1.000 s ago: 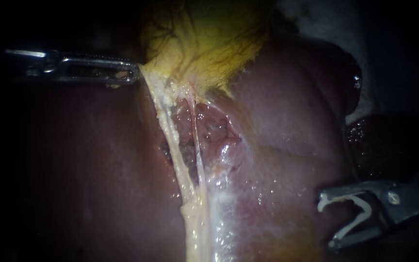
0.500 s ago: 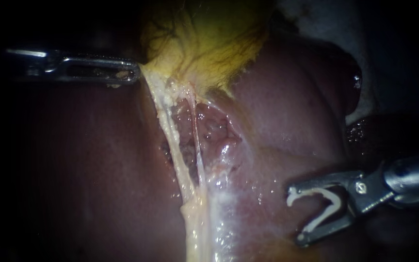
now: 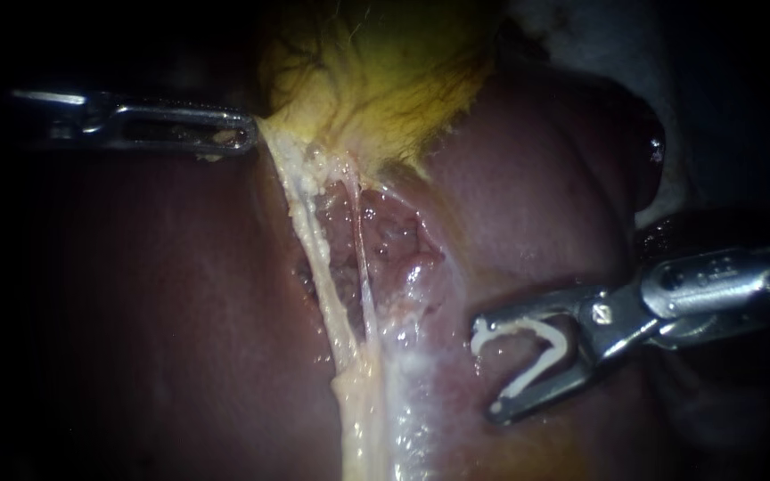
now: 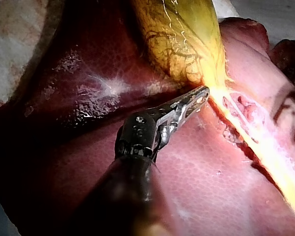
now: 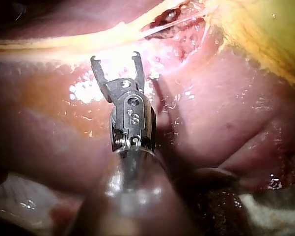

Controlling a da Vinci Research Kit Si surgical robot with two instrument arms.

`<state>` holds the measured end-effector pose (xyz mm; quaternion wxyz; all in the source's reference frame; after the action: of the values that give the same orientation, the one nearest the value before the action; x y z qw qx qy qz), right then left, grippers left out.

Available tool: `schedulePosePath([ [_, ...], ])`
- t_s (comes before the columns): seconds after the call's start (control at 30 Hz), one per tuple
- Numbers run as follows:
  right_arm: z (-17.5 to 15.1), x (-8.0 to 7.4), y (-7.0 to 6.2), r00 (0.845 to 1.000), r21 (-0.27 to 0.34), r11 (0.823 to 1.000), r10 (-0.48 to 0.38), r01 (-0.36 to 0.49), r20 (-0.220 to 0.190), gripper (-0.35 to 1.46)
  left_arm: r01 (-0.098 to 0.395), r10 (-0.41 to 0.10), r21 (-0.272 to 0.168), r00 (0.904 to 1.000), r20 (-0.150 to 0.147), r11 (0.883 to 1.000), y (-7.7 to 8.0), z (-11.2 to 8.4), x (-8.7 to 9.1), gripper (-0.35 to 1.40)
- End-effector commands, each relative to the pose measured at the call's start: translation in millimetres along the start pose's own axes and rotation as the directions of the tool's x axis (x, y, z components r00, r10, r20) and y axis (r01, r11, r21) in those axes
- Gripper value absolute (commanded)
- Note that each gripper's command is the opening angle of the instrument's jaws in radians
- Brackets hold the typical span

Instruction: Clipping first clip left tube

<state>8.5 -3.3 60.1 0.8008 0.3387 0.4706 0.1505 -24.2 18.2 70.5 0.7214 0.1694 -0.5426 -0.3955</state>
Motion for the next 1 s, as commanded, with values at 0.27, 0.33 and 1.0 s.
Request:
schedulePosePath([
  [0.27, 2.2, 0.9, 1.8, 0.998, 0.051, 0.998, 0.05, -0.047, -0.05, 0.56, 0.0, 0.0, 0.003, 1.0, -0.001, 1.0, 0.1, 0.0, 0.0, -0.35],
  [0.33, 2.6, 0.9, 2.2, 0.996, 0.065, 0.996, 0.061, -0.057, -0.061, 0.56, 0.0, 0.0, 0.003, 1.0, -0.001, 1.0, 0.1, 0.0, 0.0, -0.35],
  [1.0, 7.8, -0.5, 7.1, 0.988, 0.136, 0.985, 0.124, -0.11, -0.096, 0.58, 0.0, 0.0, 0.003, 1.0, -0.001, 1.0, 0.1, 0.0, 0.0, -0.35],
])
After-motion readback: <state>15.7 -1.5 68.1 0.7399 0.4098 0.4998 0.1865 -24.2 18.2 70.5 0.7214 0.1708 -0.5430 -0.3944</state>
